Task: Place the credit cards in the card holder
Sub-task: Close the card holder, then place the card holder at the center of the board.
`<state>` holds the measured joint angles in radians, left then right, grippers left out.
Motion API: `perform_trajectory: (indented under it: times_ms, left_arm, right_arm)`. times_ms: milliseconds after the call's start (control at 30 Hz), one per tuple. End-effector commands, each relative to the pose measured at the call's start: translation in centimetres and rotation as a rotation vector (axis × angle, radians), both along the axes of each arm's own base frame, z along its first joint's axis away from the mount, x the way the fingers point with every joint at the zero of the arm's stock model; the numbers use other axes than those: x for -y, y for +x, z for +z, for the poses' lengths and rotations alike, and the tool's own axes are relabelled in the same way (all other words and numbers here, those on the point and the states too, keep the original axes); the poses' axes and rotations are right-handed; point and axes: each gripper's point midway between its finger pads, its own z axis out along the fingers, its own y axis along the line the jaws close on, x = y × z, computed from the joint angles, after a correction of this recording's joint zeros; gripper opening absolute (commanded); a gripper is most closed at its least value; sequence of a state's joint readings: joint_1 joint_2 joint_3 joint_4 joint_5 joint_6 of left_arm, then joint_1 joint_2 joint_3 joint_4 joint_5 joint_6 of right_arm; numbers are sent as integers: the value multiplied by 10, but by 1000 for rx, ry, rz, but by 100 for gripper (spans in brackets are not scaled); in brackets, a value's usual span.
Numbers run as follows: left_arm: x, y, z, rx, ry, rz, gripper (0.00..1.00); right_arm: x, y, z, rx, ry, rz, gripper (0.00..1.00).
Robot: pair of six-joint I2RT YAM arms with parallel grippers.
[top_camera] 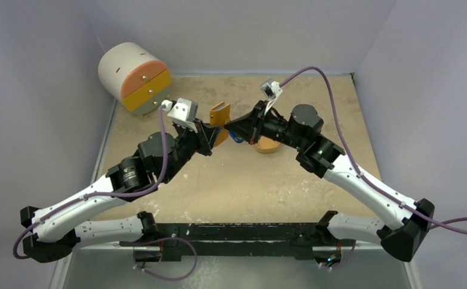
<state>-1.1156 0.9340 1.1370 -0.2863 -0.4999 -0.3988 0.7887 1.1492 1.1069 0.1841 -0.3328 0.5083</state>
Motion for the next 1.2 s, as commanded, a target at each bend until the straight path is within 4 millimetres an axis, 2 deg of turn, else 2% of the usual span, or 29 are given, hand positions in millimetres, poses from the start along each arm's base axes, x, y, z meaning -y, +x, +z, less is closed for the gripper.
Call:
perform_trajectory:
  times_ms: [0, 100, 200, 233, 333, 433, 467, 500, 567, 700, 767, 833, 900, 1000, 1067, 1167]
  left_arm:
    - [70, -74, 55, 31, -253, -503, 0]
    - [73, -78, 57, 25, -275, -528, 0]
    - [62, -62, 51, 18, -243, -417, 0]
    - [54, -52, 49, 16, -232, -351, 0]
    - [24, -26, 34, 3, -189, -140, 0]
    - [2, -12, 17, -11, -145, -6, 0]
    - [-4, -9, 13, -16, -139, 24, 0]
    - [-8, -8, 7, -24, -133, 45, 0]
    - [-14, -7, -7, -47, -130, 70, 0]
    - [-11, -11, -48, -125, -138, 68, 0]
    - [0, -16, -77, -189, -157, 34, 0]
    - [18, -24, -106, -252, -175, -28, 0]
    - [34, -31, -143, -318, -154, -82, 0]
    - [58, -34, -177, -395, -135, -166, 0]
    - [69, -33, -197, -461, -148, -213, 0]
    - [74, -26, -217, -526, -209, -223, 0]
  right_arm:
    - [-9, 1, 28, 59, 67, 15, 0]
    - [-10, 0, 27, 58, 64, 22, 0]
    - [-10, -9, 25, 45, 56, 66, 0]
    - [-10, -15, 27, 33, 64, 90, 3]
    - [4, -25, 29, 36, 39, 76, 51]
    - [18, -41, 31, 15, 20, 88, 71]
    - [23, -45, 33, 13, 15, 86, 86]
    - [28, -48, 37, 27, 15, 77, 89]
    - [43, -54, 37, 43, -14, 43, 90]
    - [81, -47, 31, 49, -15, -144, 90]
    - [99, -39, 27, 50, 7, -257, 90]
    - [109, -23, 8, 5, -22, -362, 89]
    - [114, -11, -16, -58, -74, -438, 89]
    - [109, -3, -46, -134, -139, -458, 88]
    - [107, -4, -56, -162, -151, -451, 87]
    - [110, -7, -60, -176, -143, -456, 87]
